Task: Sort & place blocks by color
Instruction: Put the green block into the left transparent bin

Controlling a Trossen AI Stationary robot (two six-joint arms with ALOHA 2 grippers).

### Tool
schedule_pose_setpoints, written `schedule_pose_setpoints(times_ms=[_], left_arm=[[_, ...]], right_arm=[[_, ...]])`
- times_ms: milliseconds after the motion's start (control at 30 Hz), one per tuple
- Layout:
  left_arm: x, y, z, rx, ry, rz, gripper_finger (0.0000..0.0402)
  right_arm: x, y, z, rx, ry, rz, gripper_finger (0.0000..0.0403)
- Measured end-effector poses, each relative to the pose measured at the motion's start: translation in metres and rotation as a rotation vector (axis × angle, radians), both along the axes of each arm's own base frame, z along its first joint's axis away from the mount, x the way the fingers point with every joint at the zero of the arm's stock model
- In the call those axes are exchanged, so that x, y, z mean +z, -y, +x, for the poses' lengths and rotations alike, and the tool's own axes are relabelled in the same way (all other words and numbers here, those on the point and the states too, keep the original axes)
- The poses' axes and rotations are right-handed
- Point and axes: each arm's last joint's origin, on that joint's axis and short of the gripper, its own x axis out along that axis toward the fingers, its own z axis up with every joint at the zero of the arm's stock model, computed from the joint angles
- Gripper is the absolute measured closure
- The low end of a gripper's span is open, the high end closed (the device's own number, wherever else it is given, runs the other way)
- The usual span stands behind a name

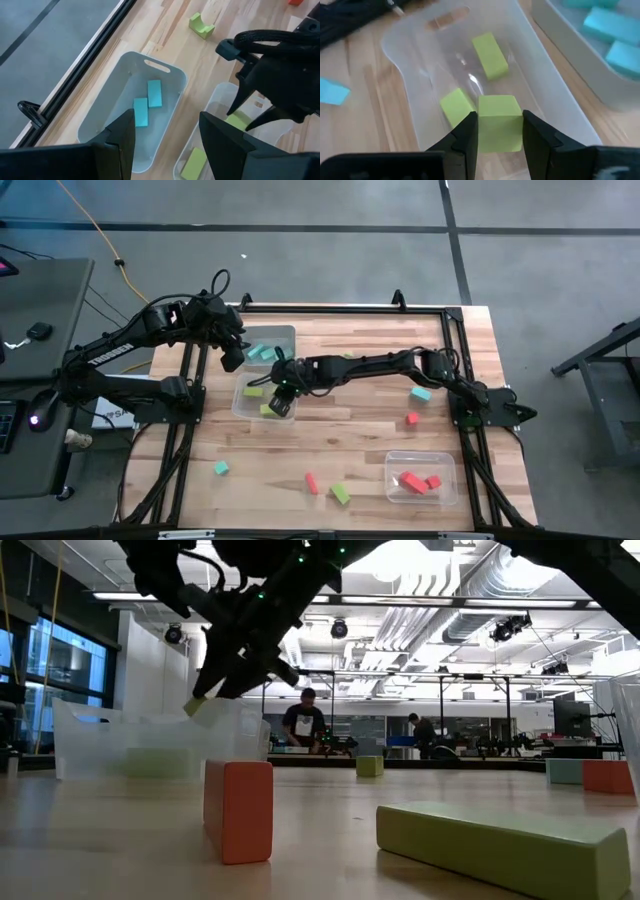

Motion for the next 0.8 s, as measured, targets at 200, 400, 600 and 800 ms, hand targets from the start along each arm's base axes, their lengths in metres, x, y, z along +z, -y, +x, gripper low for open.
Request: schedule_pose_setpoints(times_ms=[200,400,600,800], left_arm=[[0.0000,0.0000,0.0000,0.007,0.004,-0.005,0.0232],[0.0000,0.0001,0.0000,0.007,0.004,-0.005,0.0232],[0.0000,0.0001,0.0000,0.007,0.004,-0.005,0.0232],[0.0000,0.0001,0.0000,0.007,0.004,-0.005,0.0232]], right_arm=[[-0.0034,0.0061,-0.0026,-0.026,-0.037,0.018,0.0304],[-0.0034,0.0060,-0.0027,-0.031,-0.038,0.013,0.0303],[-0.0034,0.0043,-0.0027,-0.043,-0.038,-0.011,0.0266],[-0.0033,0.0046,-0.0027,-0.042,-0.038,-0.014,0.0235]])
